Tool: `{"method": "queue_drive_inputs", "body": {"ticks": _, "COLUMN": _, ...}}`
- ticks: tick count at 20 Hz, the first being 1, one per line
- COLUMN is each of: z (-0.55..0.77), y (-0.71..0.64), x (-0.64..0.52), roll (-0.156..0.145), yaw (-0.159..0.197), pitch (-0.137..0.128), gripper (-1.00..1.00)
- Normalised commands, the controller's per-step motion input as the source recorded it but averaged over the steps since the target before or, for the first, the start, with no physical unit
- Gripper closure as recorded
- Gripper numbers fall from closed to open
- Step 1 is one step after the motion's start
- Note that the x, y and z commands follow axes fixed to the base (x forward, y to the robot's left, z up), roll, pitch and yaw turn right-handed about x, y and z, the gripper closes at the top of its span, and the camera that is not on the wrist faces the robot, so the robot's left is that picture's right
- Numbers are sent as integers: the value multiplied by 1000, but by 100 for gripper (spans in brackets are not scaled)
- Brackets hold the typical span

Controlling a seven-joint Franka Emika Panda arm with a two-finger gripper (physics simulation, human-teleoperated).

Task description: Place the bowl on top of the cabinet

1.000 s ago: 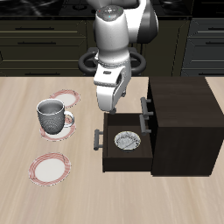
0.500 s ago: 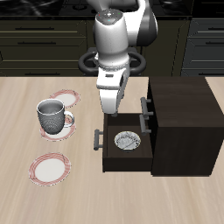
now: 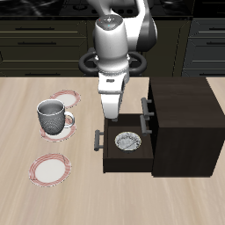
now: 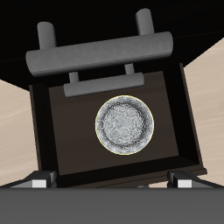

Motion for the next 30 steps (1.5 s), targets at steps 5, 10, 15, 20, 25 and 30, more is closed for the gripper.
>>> {"method": "queue_drive_inputs", "body": {"ticks": 5, "z": -112, "y": 102, "x": -36, "roll": 14, "yaw": -5, "pitch": 11, "gripper": -100}}
{"method": "queue_drive_inputs", "body": {"ticks": 10, "z": -123, "y": 160, "x": -49, "roll": 16, "yaw": 26, "pitch": 9, "gripper": -100}}
{"method": "queue_drive_inputs", "body": {"ticks": 15, "z": -67, "y": 38, "x": -67, "roll": 3, "yaw": 33, "pitch": -8, "gripper": -100}}
{"method": "queue_drive_inputs", "body": {"ticks": 20, "z": -106, "y": -31, "x": -80, "roll": -12, "yaw": 5, "pitch": 0, "gripper": -100}}
{"method": "queue_drive_inputs", "body": {"ticks": 25, "z": -138, "y": -65, "x": -108, "roll": -9, "yaw": 25, "pitch": -14, "gripper": -100}}
{"method": "queue_drive_inputs", "body": {"ticks": 30, "z": -80, "y": -93, "x": 48, "roll": -12, "yaw": 26, "pitch": -32, "gripper": -100}}
